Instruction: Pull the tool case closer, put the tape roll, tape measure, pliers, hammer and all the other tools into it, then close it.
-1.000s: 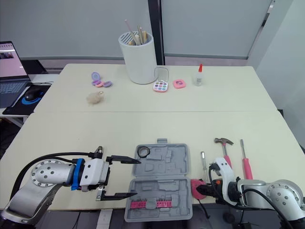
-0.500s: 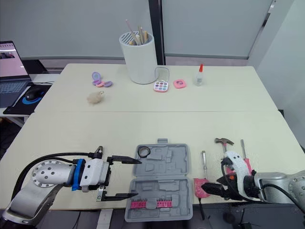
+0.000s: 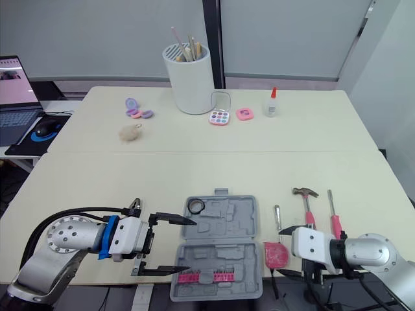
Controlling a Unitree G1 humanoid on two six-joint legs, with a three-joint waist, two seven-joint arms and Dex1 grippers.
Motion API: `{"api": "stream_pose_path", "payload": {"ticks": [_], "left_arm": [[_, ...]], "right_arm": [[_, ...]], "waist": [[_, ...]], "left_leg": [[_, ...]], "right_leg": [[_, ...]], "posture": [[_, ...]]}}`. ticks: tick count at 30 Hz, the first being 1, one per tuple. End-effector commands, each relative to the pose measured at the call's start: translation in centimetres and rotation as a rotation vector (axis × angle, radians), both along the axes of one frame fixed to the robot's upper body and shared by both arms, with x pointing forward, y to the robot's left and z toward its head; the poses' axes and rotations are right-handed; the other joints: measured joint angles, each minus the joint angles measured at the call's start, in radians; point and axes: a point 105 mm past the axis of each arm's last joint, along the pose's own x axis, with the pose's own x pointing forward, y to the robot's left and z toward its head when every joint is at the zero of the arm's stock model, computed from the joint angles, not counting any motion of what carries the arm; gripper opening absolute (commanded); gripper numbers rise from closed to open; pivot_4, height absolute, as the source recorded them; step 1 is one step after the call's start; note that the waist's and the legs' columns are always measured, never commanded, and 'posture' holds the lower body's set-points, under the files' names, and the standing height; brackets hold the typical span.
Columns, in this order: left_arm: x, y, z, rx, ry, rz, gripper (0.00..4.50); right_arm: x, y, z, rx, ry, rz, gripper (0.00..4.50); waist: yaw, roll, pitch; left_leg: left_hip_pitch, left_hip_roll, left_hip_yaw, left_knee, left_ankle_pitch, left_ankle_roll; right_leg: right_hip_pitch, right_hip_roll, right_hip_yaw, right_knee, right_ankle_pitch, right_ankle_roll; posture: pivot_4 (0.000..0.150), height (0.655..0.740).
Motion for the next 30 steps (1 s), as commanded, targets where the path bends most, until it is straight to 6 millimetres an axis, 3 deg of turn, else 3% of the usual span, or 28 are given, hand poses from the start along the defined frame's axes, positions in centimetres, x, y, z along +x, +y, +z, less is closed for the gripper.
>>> {"api": "stream_pose_path", "payload": {"ticks": [1,13,30], "left_arm": [[-0.6,-0.7,0.5,-0.012,-0.029,-0.05,4.5],[-0.7,-0.8,0.2,-0.003,-0.029,-0.066,4.5],[-0.6,-0.7,0.0,0.002,-0.036,-0.065,4.5]], "right_arm": [[0.1,0.0,-0.7,-0.018,-0.047,0.1,4.49],[1.3,-0.2,-2.7,-0.084,-0.007,0.142,4.49],[2.5,0.3,-3.1,-0.107,-0.021,0.172,4.49]], "waist": [[0.0,0.0,0.0],[0.002,0.0,0.0],[0.002,0.0,0.0]], "left_leg": [[0.001,0.0,0.0,0.0,0.0,0.0],[0.005,0.0,0.0,0.0,0.0,0.0],[0.006,0.0,0.001,0.0,0.0,0.0]], "right_leg": [[0.001,0.0,0.0,0.0,0.0,0.0],[0.004,0.0,0.001,0.001,0.0,0.0],[0.004,0.0,0.001,0.004,0.0,0.0]], "posture": [[0.15,0.7366],[0.15,0.7366],[0.15,0.7366]]}}
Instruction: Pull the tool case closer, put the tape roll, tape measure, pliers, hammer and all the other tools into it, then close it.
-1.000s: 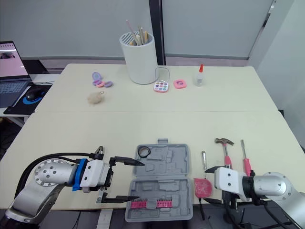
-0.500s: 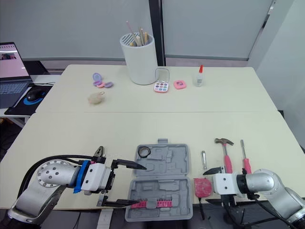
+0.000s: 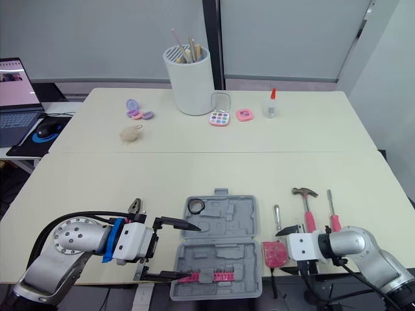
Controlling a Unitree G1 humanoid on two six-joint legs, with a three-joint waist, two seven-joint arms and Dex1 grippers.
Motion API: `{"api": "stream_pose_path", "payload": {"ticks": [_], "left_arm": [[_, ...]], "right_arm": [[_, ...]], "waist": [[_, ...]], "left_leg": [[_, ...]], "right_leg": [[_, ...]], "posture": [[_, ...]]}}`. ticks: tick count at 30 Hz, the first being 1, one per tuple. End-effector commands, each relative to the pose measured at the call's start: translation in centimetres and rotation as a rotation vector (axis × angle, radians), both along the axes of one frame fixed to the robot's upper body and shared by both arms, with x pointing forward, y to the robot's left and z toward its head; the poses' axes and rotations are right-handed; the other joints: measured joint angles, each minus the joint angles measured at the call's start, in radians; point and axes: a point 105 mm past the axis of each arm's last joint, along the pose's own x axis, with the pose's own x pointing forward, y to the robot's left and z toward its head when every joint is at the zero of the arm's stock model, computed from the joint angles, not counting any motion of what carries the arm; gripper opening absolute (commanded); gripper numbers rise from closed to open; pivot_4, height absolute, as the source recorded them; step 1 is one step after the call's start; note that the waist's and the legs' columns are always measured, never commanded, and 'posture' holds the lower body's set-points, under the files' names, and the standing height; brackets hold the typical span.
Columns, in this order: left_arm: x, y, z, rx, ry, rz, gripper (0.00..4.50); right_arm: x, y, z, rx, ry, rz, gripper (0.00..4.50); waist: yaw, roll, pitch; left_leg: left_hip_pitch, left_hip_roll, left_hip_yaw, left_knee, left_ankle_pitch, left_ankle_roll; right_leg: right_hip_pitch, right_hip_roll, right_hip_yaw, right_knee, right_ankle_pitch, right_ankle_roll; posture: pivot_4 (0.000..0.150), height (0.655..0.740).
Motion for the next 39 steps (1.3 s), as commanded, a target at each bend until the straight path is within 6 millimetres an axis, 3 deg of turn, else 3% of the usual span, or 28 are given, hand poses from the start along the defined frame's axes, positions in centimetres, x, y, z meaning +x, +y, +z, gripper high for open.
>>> {"api": "stream_pose_path", "payload": {"ticks": [1,15,21,24,28,34,39], "left_arm": [[-0.2,-0.2,0.4,-0.007,-0.03,-0.017,4.5],[-0.2,-0.1,0.4,-0.002,-0.033,-0.018,4.5],[0.0,-0.2,0.3,0.001,-0.035,-0.013,4.5],[0.1,-0.1,0.2,0.003,-0.037,-0.01,4.5],[0.3,0.4,0.2,0.013,-0.041,0.008,4.5],[0.9,2.1,0.5,0.027,-0.031,0.096,4.5],[2.1,2.9,1.4,-0.002,-0.003,0.217,4.5]], "right_arm": [[0.2,0.7,0.8,0.007,-0.02,0.03,4.49],[0.3,1.6,0.2,-0.011,-0.008,0.056,4.49],[0.5,1.6,0.2,-0.018,-0.023,0.057,3.08],[0.6,1.6,0.5,-0.011,-0.037,0.056,3.08],[0.8,1.4,1.9,0.001,-0.064,0.041,3.08],[0.7,1.6,6.0,-0.032,-0.067,0.007,3.08],[1.1,2.9,9.4,-0.091,-0.026,-0.008,3.08]], "waist": [[0.0,0.0,0.0],[0.0,0.0,0.0],[0.0,0.0,0.0],[0.0,0.0,0.0],[0.0,0.0,0.0],[-0.001,0.0,0.0],[-0.003,0.001,0.001]], "left_leg": [[0.0,0.0,0.0,0.0,0.0,0.0],[0.001,0.0,0.001,0.0,0.0,0.0],[0.002,0.0,0.001,0.0,0.0,0.0],[0.002,0.0,0.002,0.0,0.0,0.0],[0.003,0.0,0.002,0.0,0.0,0.0],[0.004,0.001,0.003,0.0,0.0,0.0],[0.005,0.001,0.003,0.0,0.0,0.0]], "right_leg": [[0.0,0.0,0.0,0.0,0.0,0.0],[0.0,0.0,0.001,0.002,0.0,0.0],[0.0,0.0,0.001,0.002,0.0,0.0],[0.0,0.0,0.002,0.002,0.0,0.0],[0.0,0.0,0.003,0.003,0.0,0.0],[0.0,-0.001,0.004,0.003,0.0,0.0],[0.001,-0.002,0.004,0.004,0.0,0.0]], "posture": [[0.15,0.7366],[0.15,0.7366],[0.15,0.7366],[0.15,0.7366],[0.15,0.7366],[0.15,0.7366],[0.15,0.7366]]}}
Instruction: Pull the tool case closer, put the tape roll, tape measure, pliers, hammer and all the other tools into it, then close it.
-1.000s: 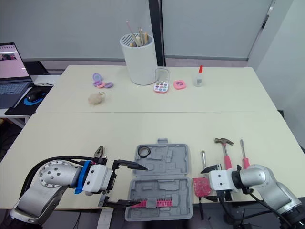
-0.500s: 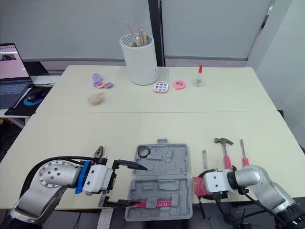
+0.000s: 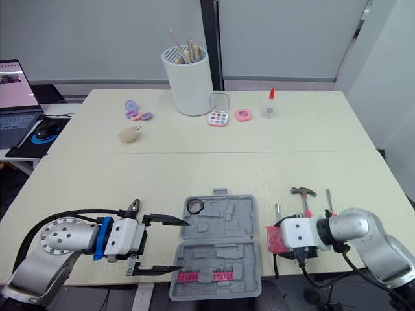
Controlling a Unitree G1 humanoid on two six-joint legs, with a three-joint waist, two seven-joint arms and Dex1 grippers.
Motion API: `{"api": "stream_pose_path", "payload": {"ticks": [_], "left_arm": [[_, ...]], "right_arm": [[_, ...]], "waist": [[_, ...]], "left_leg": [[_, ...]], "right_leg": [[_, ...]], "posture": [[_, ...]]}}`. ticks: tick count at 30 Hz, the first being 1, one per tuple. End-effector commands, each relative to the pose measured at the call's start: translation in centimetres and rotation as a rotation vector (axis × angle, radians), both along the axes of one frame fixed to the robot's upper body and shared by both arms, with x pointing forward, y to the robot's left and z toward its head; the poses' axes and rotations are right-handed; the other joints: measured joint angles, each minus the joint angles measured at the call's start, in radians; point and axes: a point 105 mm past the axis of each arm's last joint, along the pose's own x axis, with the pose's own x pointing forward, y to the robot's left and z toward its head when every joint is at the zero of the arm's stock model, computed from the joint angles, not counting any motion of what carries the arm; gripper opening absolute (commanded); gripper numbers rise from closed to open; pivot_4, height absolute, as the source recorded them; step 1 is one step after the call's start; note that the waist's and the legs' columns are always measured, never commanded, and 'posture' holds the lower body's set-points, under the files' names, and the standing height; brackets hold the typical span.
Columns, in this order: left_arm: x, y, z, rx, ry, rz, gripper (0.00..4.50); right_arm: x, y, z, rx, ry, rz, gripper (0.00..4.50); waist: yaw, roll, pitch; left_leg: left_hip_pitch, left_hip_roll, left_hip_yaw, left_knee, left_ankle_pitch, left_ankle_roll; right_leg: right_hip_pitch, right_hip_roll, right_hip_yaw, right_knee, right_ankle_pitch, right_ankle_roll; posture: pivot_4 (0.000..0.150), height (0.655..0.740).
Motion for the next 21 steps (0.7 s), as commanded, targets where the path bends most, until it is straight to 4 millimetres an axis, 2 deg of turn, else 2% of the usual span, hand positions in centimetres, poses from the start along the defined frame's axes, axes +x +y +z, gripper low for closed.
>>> {"api": "stream_pose_path", "payload": {"ticks": [1,4,9,14,21], "left_arm": [[1.1,0.5,1.5,-0.027,-0.005,0.089,4.5],[1.9,0.7,1.8,-0.029,0.017,0.14,4.5],[3.0,0.7,1.6,-0.018,0.019,0.187,4.5],[4.0,0.7,0.7,0.008,0.002,0.206,4.5],[4.0,0.5,0.1,0.038,-0.016,0.19,4.5]], "right_arm": [[0.4,1.1,2.2,-0.035,0.007,-0.008,3.08],[1.4,2.4,3.5,-0.047,0.033,-0.024,3.08],[3.7,3.9,3.8,-0.088,0.037,-0.012,3.08],[7.2,6.0,1.5,-0.171,0.005,0.028,3.08],[8.7,8.4,-0.3,-0.185,0.013,0.045,3.08]], "waist": [[0.0,0.0,0.0],[0.0,0.0,0.0],[-0.001,0.0,0.0],[-0.004,0.0,0.0],[-0.002,0.0,0.0]], "left_leg": [[0.0,0.0,0.0,0.0,0.0,0.0],[0.0,0.0,0.0,0.0,0.0,0.0],[-0.001,0.0,0.0,0.0,0.0,0.0],[0.0,0.0,0.001,0.0,0.0,0.0],[-0.006,0.0,0.001,0.0,0.0,0.0]], "right_leg": [[0.0,0.0,0.0,0.0,0.0,0.0],[0.0,0.0,0.0,0.0,0.0,0.0],[-0.001,0.0,0.0,0.0,0.0,-0.001],[-0.001,0.0,0.001,0.0,0.0,-0.001],[-0.008,-0.001,0.002,0.001,0.0,-0.001]], "posture": [[0.15,0.7366],[0.15,0.7366],[0.15,0.7366],[0.15,0.7366],[0.15,0.7366]]}}
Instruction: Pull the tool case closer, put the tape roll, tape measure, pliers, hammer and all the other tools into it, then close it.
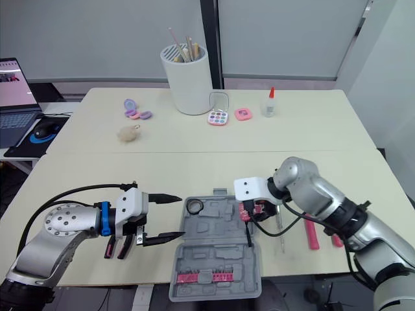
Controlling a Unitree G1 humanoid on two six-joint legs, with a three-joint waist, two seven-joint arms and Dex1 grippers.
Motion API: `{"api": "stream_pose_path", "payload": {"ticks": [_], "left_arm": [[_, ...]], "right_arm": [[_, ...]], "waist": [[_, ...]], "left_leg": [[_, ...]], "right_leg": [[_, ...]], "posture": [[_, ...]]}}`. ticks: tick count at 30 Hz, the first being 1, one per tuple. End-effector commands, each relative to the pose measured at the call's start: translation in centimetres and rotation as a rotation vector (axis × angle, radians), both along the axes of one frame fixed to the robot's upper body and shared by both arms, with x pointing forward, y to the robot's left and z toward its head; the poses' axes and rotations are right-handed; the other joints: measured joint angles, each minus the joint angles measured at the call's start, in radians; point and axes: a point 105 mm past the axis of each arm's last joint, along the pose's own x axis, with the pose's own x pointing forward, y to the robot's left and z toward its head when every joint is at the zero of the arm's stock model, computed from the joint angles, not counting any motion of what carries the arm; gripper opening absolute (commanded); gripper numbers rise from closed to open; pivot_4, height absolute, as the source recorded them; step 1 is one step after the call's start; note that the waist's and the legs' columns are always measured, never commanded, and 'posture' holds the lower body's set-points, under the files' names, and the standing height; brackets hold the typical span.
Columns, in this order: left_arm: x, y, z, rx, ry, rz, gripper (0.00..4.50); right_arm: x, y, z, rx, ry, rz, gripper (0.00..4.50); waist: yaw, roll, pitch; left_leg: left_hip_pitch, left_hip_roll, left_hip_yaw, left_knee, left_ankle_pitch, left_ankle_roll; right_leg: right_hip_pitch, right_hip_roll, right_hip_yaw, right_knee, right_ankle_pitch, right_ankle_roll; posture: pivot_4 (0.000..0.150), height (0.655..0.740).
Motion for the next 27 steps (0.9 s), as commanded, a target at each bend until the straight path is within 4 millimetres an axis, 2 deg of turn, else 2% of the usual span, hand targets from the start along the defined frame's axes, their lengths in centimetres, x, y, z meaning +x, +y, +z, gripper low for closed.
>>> {"api": "stream_pose_path", "payload": {"ticks": [1,10,20,27], "left_arm": [[-0.2,-0.5,0.5,0.002,-0.037,-0.031,4.5],[-0.4,-0.7,0.8,0.004,-0.049,-0.046,4.5],[-0.8,-2.1,1.0,-0.004,-0.06,-0.062,4.5],[-0.5,-2.8,2.0,-0.01,-0.064,-0.069,4.5]], "right_arm": [[1.1,0.7,0.8,-0.006,-0.06,0.016,3.08],[2.5,1.3,0.5,-0.015,-0.088,0.012,3.08],[2.6,2.0,0.5,-0.008,-0.093,0.015,3.08],[2.8,1.7,0.1,-0.031,-0.099,0.016,3.08]], "waist": [[0.0,0.0,0.0],[-0.001,0.0,0.0],[-0.001,0.0,0.0],[-0.001,0.0,0.0]], "left_leg": [[0.0,0.0,0.0,0.0,0.0,0.0],[0.0,0.0,-0.001,0.0,0.0,0.0],[0.0,0.0,-0.001,0.0,0.0,0.0],[0.0,0.0,-0.002,0.0,0.0,0.0]], "right_leg": [[0.0,-0.001,0.0,0.0,0.0,0.0],[0.0,-0.001,-0.002,0.0,0.0,0.0],[0.0,-0.001,-0.002,0.0,0.0,0.0],[0.001,-0.001,-0.003,0.0,0.0,0.0]], "posture": [[0.15,0.7366],[0.15,0.7366],[0.15,0.7366],[0.15,0.7366]]}}
